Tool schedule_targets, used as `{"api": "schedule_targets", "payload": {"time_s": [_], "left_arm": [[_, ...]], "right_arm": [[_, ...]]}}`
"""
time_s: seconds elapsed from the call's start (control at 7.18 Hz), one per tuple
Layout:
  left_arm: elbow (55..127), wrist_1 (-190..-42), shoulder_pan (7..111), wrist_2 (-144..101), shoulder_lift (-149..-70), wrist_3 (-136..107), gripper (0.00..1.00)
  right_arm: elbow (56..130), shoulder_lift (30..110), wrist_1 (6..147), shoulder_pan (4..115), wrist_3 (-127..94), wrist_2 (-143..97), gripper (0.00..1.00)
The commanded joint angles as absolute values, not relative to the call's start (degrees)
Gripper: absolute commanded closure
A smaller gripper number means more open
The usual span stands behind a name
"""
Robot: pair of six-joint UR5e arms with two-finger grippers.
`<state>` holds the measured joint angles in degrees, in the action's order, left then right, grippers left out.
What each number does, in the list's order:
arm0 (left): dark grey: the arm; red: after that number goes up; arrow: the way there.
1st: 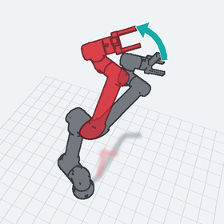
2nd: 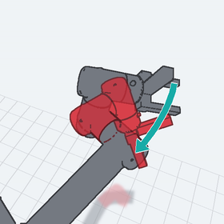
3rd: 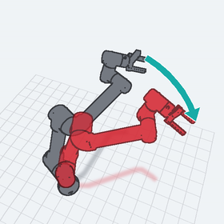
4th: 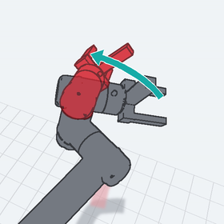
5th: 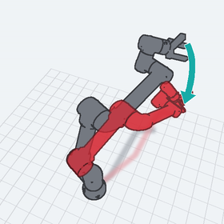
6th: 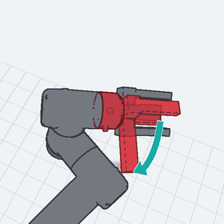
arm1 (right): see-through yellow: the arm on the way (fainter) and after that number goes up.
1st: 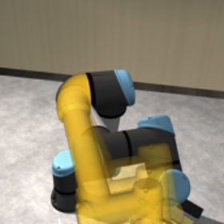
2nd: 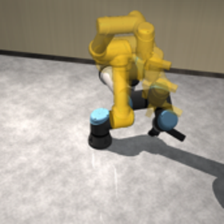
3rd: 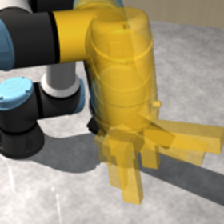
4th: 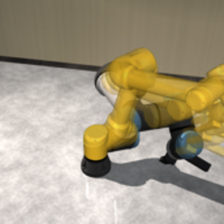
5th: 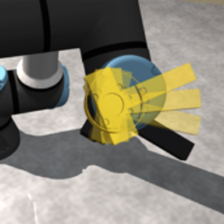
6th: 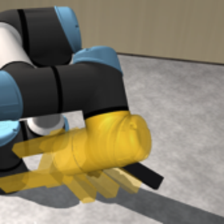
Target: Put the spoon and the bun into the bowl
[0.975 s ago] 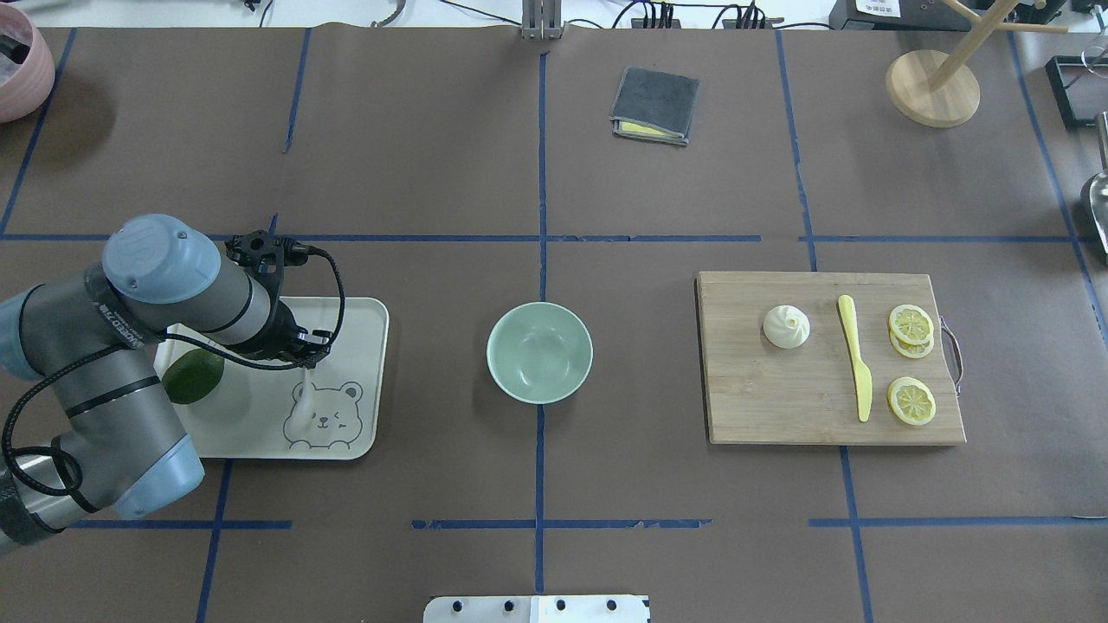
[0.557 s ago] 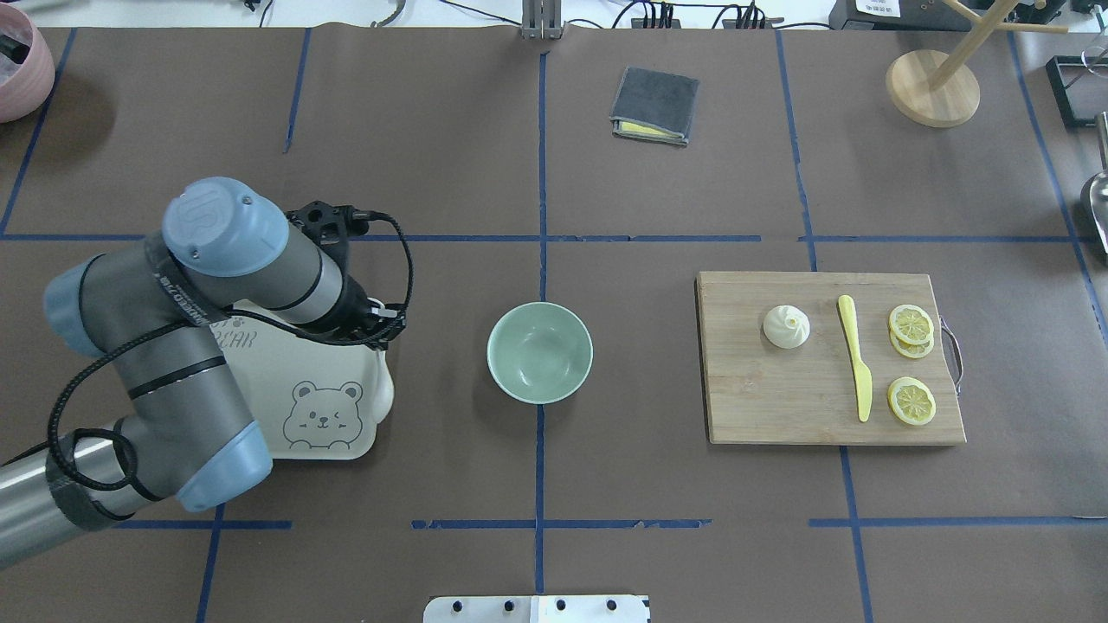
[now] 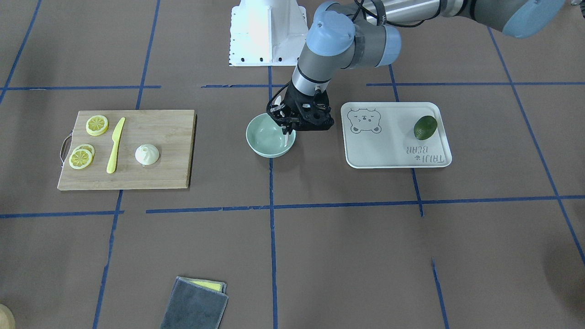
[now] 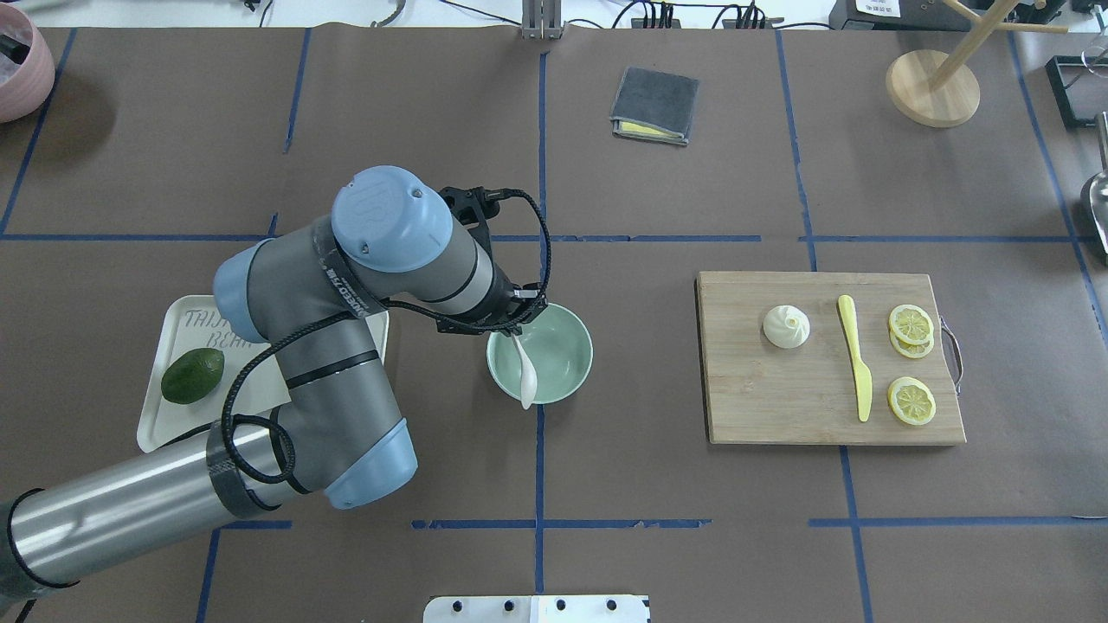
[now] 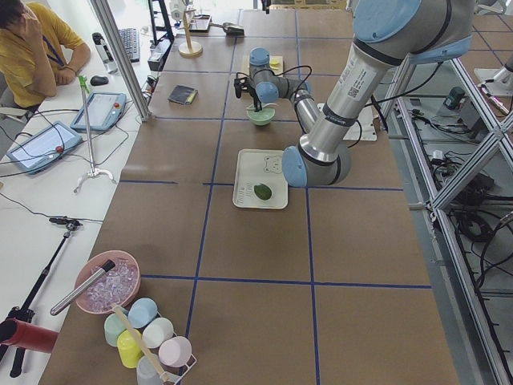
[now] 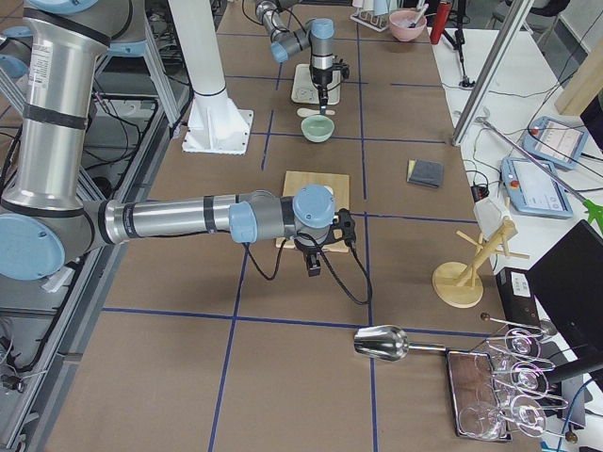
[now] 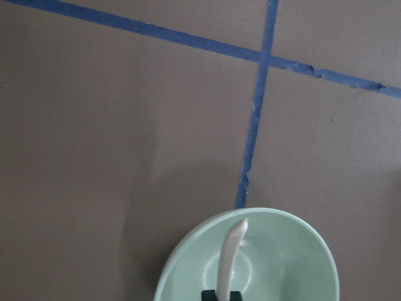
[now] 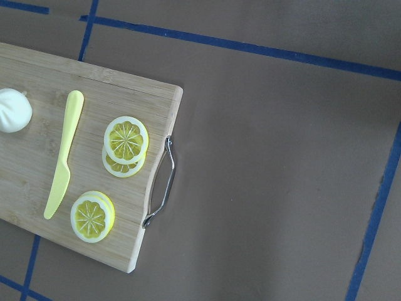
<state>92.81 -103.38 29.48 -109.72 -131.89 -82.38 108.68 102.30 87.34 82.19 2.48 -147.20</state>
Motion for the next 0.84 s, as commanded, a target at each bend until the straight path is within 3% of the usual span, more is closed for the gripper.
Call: {"api": "schedule_targets", "payload": {"time_s": [0.0, 0.56, 0.7], "left_arm": [[89.75, -104.33, 28.48, -105.75, -134.81, -81.13, 1.0], [88.69, -104.5, 28.48, -101.16, -134.91, -73.76, 1.0], [87.99, -104.94, 28.48, -100.12, -134.83, -72.35, 0.55]], "right_arm": [[108.54, 102.3, 87.45, 82.18, 2.55, -147.13, 0.0], [108.54, 102.3, 87.36, 82.09, 2.55, -147.13, 0.0], [108.54, 102.3, 87.45, 82.0, 2.55, -147.13, 0.0]]}}
